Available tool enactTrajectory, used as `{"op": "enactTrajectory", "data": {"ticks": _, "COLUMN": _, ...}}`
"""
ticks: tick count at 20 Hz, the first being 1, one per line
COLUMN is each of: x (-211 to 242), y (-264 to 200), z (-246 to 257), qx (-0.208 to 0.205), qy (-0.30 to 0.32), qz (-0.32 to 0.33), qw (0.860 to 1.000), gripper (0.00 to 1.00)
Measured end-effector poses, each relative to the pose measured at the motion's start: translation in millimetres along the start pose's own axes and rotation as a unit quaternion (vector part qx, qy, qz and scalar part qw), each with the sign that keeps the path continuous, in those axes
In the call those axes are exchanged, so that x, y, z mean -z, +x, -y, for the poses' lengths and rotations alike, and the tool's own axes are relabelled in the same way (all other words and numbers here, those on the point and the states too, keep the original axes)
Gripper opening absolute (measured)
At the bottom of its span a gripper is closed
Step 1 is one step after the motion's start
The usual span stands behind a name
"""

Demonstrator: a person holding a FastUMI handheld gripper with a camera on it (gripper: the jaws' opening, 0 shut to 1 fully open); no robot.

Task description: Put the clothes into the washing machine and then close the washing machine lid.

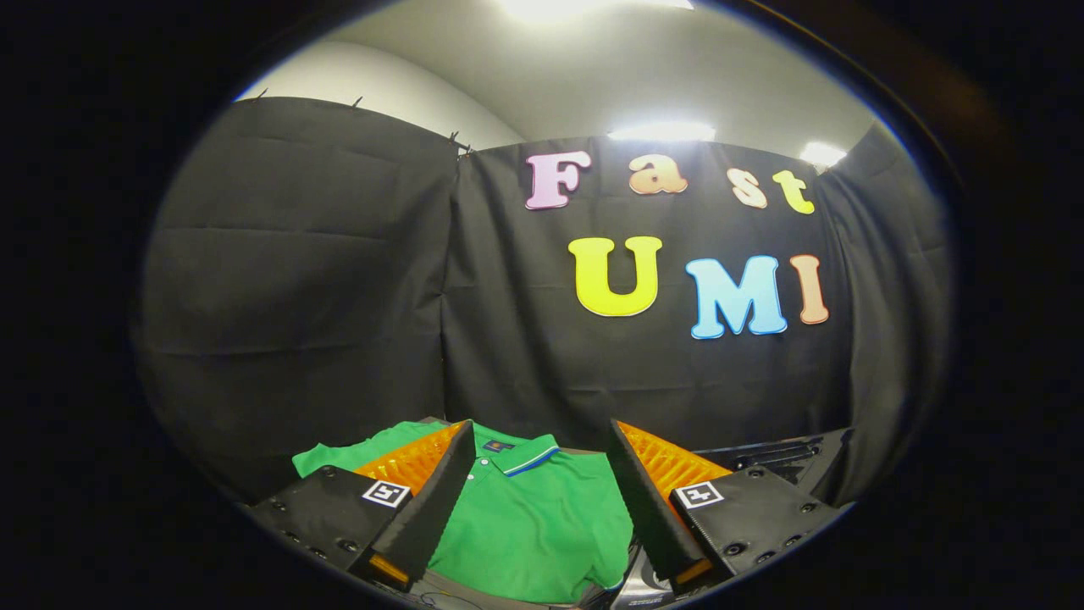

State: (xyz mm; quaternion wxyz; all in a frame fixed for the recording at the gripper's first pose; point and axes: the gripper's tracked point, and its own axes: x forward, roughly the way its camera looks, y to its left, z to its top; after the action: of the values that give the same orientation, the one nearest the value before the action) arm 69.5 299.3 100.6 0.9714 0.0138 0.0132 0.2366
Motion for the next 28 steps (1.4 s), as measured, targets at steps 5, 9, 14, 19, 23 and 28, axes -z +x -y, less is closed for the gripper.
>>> {"op": "enactTrajectory", "data": {"ticks": 5, "x": 5.8, "y": 15.6, "z": -23.1, "qx": -0.015, "qy": 0.000, "qz": -0.015, "qw": 1.000, "gripper": 0.98}}
{"op": "enactTrajectory", "data": {"ticks": 9, "x": 16.3, "y": 33.4, "z": -40.2, "qx": -0.026, "qy": 0.004, "qz": -0.044, "qw": 0.999, "gripper": 0.98}}
{"op": "enactTrajectory", "data": {"ticks": 14, "x": 40.1, "y": 62.7, "z": -55.8, "qx": -0.033, "qy": 0.012, "qz": -0.102, "qw": 0.994, "gripper": 0.98}}
{"op": "enactTrajectory", "data": {"ticks": 19, "x": 66.9, "y": 78.4, "z": -73.4, "qx": -0.051, "qy": 0.013, "qz": -0.164, "qw": 0.985, "gripper": 0.98}}
{"op": "enactTrajectory", "data": {"ticks": 23, "x": 88.4, "y": 91.0, "z": -83.0, "qx": -0.058, "qy": -0.001, "qz": -0.216, "qw": 0.975, "gripper": 0.98}}
{"op": "enactTrajectory", "data": {"ticks": 28, "x": 113.0, "y": 104.4, "z": -89.3, "qx": -0.059, "qy": -0.009, "qz": -0.271, "qw": 0.961, "gripper": 0.98}}
